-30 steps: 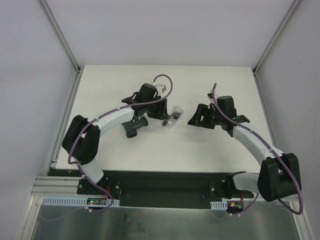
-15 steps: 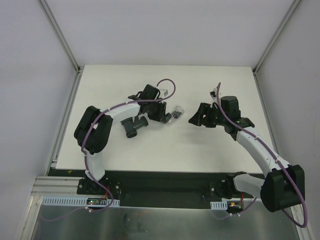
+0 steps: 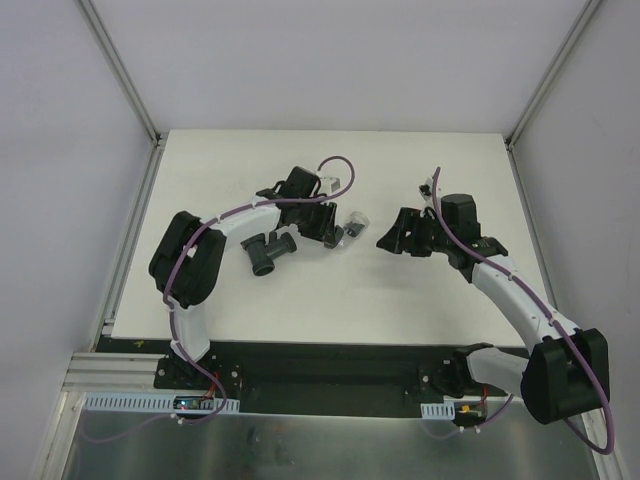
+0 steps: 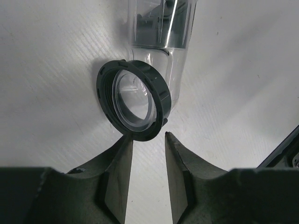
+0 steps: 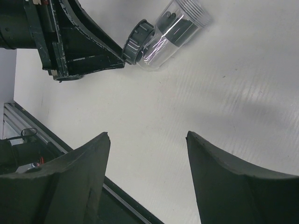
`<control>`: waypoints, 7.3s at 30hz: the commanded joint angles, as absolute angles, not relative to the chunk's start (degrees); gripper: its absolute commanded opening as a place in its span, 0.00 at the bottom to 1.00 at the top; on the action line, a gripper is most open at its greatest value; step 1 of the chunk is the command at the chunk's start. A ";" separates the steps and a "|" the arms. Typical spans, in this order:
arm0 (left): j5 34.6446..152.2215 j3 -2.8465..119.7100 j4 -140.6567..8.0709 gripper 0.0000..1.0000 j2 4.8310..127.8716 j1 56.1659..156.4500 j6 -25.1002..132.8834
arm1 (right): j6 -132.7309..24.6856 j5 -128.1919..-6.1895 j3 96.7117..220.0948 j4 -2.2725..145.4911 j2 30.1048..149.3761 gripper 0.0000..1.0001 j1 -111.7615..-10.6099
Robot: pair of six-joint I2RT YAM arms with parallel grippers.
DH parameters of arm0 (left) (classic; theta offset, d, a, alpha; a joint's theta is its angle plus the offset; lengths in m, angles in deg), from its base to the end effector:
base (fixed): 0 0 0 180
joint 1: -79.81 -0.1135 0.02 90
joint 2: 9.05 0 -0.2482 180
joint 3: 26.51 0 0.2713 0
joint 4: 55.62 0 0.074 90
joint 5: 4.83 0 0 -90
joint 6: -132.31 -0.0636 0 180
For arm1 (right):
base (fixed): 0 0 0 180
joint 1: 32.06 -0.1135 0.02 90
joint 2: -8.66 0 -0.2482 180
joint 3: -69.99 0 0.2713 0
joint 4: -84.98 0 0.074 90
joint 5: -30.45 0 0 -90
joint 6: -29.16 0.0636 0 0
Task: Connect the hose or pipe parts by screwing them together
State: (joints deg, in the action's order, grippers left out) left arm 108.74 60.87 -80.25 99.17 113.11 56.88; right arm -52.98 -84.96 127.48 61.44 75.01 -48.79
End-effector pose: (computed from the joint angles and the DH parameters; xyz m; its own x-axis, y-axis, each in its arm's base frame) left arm 0.3571 -0.2650 0.1584 -0.7622 0.2248 -0.6070 0.5640 0.6909 -0.4523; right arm 0.2789 0.1123 0.2286 -0.5913 -0.0488 -0.8050 -0.5311 0.7747 0.3432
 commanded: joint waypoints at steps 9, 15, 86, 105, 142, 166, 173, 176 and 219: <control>111.36 64.22 -78.86 0.28 100.28 112.94 53.39 | -55.12 -85.83 126.80 63.85 74.49 0.68 -48.67; 114.17 64.57 -77.27 0.22 101.07 113.03 54.61 | -56.00 -86.71 126.63 64.56 73.53 0.68 -48.85; 135.53 55.70 -82.90 0.00 75.50 112.77 66.92 | -98.28 -102.09 117.57 103.41 77.39 0.94 -66.16; 137.38 55.61 -84.04 0.00 76.02 112.77 65.17 | -100.04 -100.59 120.21 99.98 79.24 0.58 -68.01; 117.16 47.26 -85.28 0.40 62.13 105.73 75.44 | -57.50 -100.33 113.18 156.22 78.80 0.28 -64.31; 101.62 44.44 -89.65 0.64 59.77 108.29 75.28 | -57.85 -102.26 107.21 158.69 76.43 0.26 -64.05; 91.00 42.87 -99.41 0.88 58.97 97.40 72.81 | -60.22 -103.58 104.92 156.67 73.18 0.25 -63.61; 86.94 41.11 -100.30 0.88 60.29 93.79 71.50 | -62.24 -104.11 104.48 154.65 71.51 0.25 -63.61; 97.66 40.22 -90.81 0.89 76.72 91.76 76.85 | -67.52 -105.43 102.46 146.03 65.70 0.24 -63.70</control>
State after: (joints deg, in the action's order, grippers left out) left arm 98.43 39.71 -92.54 78.52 91.45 75.04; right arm -66.36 -104.00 102.32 142.88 67.68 -63.89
